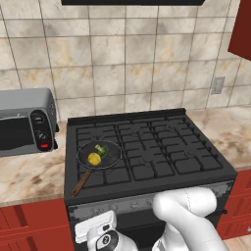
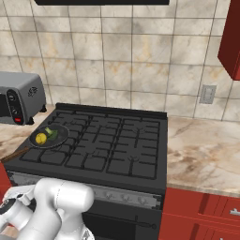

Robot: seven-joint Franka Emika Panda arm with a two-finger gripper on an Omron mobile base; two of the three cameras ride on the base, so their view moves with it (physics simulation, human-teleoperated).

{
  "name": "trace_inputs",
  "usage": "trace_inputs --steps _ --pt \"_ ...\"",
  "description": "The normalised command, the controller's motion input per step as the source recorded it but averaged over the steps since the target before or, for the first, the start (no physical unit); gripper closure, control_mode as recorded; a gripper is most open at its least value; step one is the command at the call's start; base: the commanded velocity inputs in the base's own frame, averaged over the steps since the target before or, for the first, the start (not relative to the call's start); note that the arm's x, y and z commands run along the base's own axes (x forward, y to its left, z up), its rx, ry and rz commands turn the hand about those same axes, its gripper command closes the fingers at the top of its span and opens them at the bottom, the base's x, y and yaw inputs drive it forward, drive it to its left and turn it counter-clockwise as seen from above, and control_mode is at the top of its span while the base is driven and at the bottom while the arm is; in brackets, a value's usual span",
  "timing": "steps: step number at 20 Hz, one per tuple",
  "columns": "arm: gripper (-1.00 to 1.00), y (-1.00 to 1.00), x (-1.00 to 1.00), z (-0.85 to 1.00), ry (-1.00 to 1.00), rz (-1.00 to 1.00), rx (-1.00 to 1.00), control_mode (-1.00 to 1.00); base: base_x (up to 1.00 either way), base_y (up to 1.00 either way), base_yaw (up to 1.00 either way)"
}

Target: Put the lemon and broccoli in the pan. Then turn on the front left burner and set the heat to medium.

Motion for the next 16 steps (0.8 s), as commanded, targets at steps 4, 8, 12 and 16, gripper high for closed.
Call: trace_inputs --steps 4,8,12,16 --pt "1.00 0.00 0.00 -0.17 0.03 0.00 -0.28 -1.00 0.00 0.00 0.00" --pt "1.00 0.00 0.00 -0.19 0.04 0.00 -0.28 -1.00 0.00 0.00 0.00" --pt "1.00 0.00 0.00 -0.19 0.04 0.00 -0.28 -1.00 0.00 0.00 0.00" --pt "1.00 0.00 0.00 -0.16 0.02 0.00 -0.35 -1.00 0.00 0.00 0.00"
